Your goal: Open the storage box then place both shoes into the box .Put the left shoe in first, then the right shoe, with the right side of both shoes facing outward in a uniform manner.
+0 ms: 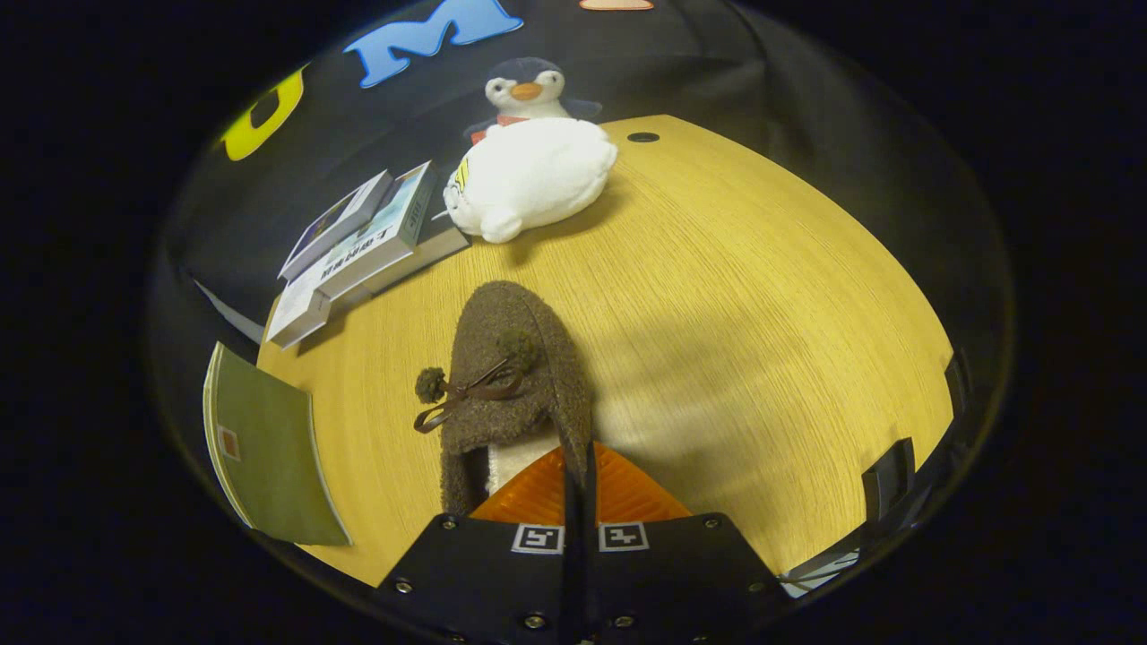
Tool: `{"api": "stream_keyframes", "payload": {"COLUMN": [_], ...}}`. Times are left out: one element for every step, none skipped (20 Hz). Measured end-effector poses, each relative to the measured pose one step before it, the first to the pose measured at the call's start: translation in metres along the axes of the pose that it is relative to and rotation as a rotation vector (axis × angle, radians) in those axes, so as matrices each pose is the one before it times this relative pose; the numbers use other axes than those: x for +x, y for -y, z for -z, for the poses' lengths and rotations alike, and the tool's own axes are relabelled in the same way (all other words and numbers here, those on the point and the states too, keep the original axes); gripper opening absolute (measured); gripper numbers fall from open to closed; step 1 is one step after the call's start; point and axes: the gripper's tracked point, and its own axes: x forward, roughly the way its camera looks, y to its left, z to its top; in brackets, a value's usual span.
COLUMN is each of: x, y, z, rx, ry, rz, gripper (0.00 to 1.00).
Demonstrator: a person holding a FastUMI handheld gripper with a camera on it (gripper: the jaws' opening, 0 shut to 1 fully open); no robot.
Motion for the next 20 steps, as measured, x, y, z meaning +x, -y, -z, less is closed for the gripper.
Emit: {"api": "stream_keyframes", "payload": {"x": [-0.00345,-0.0039,-0.00551,-0.00599,-0.00576,-0.00648,-0.00576,-0.00632,-0.00598,-0.00481,-0.00458,-0.0051,-0.00437,-0.00439,-0.00354,-0.00344,-0.00283,-0.00247,-0.00296,-0.0023], "y": [-0.00352,-0.00472,-0.00436,-0.00563,-0.00655,-0.00669,-0.00737,-0.00821,-0.00928,-0.00819,-0.00873,-0.00918,-0.00756,-0.00886,-0.00813,-0.00892,-0.00896,-0.00935,-0.0093,-0.01008], "z": [-0.00089,-0.00137,-0.00103,-0.00126,-0.00087,-0.00132,-0.00167,-0.00173,0.0002,-0.00197,-0.00039,-0.00081,0.00033,-0.00002,0.00061,0.0005,0.00124,0.00059,0.0013,0.00121], "rx": [0.02187,0.01395,0.01235,0.00902,0.00608,0.00538,0.00199,0.00295,0.00204,0.00086,-0.00056,-0.00266,-0.00229,-0.0036,-0.00356,-0.00512,-0.00459,-0.00554,-0.00506,-0.00558], "ry": [0.00948,0.00394,0.00682,0.00673,0.00638,0.00971,0.01001,0.0092,0.00945,0.00986,0.00886,0.00658,0.00735,0.00553,0.00596,0.00428,0.00377,0.00315,0.00314,0.00114], "rz": [-0.00886,-0.00758,-0.007,-0.00598,-0.00645,-0.00687,-0.00738,-0.00594,-0.00609,-0.0063,-0.00574,-0.00527,-0.00466,-0.00466,-0.00481,-0.0048,-0.00544,-0.00616,-0.00686,-0.00716], "gripper": [0.0,0.0,0.0,0.0,0.0,0.0,0.0,0.0,0.0,0.0,0.0,0.0,0.0,0.0,0.0,0.0,0.0,0.0,0.0,0.0]}}
